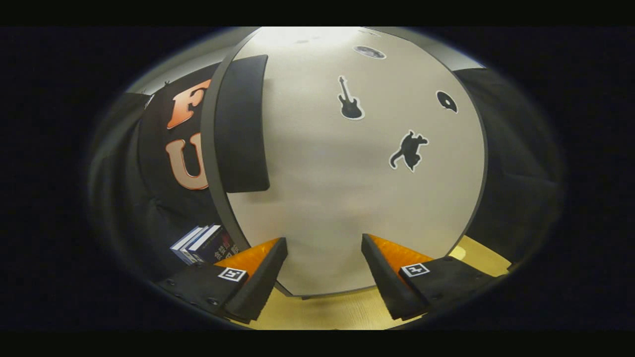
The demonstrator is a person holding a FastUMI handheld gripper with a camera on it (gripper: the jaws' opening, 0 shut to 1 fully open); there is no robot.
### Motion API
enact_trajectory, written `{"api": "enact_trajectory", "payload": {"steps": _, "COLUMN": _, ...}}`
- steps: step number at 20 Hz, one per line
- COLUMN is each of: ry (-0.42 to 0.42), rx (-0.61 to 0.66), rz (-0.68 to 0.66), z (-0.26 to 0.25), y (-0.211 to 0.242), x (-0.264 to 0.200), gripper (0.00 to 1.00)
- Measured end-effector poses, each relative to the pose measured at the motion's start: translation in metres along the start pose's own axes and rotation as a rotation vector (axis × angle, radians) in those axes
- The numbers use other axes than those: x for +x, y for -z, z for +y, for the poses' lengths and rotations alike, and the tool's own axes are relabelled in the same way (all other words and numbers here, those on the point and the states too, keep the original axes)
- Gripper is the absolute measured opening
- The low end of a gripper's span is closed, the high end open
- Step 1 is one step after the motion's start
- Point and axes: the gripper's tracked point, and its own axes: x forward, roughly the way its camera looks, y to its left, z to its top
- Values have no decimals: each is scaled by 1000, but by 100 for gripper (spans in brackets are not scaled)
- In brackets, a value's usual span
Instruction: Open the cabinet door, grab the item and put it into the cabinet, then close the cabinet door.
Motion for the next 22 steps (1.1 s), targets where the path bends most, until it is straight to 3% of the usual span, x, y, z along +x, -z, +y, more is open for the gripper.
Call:
{"api": "enact_trajectory", "payload": {"steps": 6, "ry": 57, "rx": 33, "rz": -21, "z": -23, "y": -8, "x": -85, "gripper": 98}}
{"api": "enact_trajectory", "payload": {"steps": 10, "ry": 71, "rx": -13, "rz": -23, "z": -39, "y": -26, "x": -140, "gripper": 98}}
{"api": "enact_trajectory", "payload": {"steps": 22, "ry": 172, "rx": 21, "rz": -178, "z": -83, "y": -97, "x": -279, "gripper": 98}}
